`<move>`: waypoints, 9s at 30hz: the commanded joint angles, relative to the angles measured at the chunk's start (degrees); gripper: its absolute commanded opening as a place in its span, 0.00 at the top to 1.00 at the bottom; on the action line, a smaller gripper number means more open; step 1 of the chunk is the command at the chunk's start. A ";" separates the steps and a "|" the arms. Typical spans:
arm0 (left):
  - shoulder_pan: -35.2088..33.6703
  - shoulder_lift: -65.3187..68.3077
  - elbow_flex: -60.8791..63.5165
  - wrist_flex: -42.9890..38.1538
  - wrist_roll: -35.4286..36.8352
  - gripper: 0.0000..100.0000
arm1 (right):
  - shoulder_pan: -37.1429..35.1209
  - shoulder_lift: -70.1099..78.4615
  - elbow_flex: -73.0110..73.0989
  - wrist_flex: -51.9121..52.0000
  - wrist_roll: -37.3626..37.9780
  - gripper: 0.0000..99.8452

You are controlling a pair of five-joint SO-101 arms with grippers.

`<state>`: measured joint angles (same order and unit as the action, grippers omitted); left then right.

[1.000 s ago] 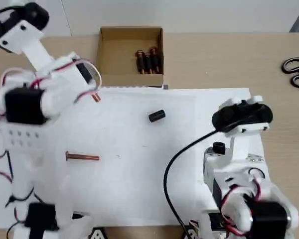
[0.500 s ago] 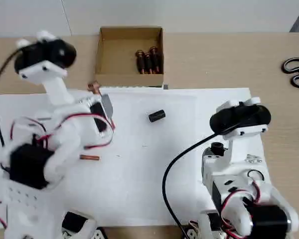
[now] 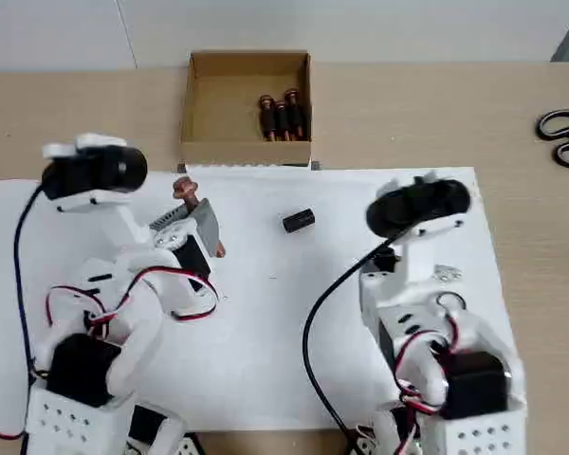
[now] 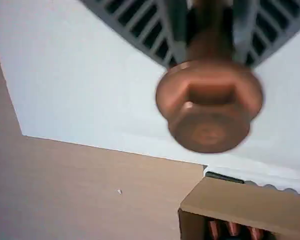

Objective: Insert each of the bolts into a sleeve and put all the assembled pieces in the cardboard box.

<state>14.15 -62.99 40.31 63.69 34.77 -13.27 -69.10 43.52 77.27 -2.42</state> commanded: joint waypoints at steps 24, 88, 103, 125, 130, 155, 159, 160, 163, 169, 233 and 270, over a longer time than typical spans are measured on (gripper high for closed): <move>13.36 -24.35 21.93 -20.40 8.35 0.99 | -27.03 -0.40 13.19 -18.68 0.70 1.00; 17.49 -25.67 27.56 -20.48 8.09 0.99 | -28.79 -16.40 15.82 -16.66 9.58 1.00; 28.31 -25.76 27.65 -10.29 7.03 0.99 | -28.53 -16.40 15.82 -20.26 10.64 1.00; 21.19 -25.41 28.79 -10.20 -4.84 0.68 | -28.53 -16.40 16.26 -19.82 10.64 1.00; 17.49 -25.41 27.21 -9.93 -7.30 0.68 | -28.53 -16.31 16.35 -19.82 10.46 1.00; 1.76 -25.41 19.47 -9.32 -7.47 1.00 | -16.48 -16.40 17.49 -20.26 10.20 1.00; -7.21 -25.41 27.74 -9.58 -9.14 0.99 | -11.91 -15.96 19.96 -21.41 7.21 1.00; -8.53 -25.58 30.99 -9.58 -11.34 0.99 | -11.03 -15.87 20.75 -23.16 5.01 1.00; -11.87 -25.76 39.78 -10.11 -18.02 0.99 | -8.48 -14.81 21.54 -28.62 -0.26 1.00; -16.00 -25.76 51.21 -22.59 -19.43 0.99 | -6.20 1.01 13.45 -38.29 -1.23 1.00; -16.26 -25.76 55.08 -28.84 -19.25 0.99 | -11.82 127.16 -139.87 13.41 4.22 0.79; -16.35 -25.76 55.08 -28.75 -19.16 0.99 | -10.51 102.11 -89.93 21.23 -38.51 0.96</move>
<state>-2.02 -88.40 95.52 36.09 15.69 -24.35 36.57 -46.86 98.46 -38.90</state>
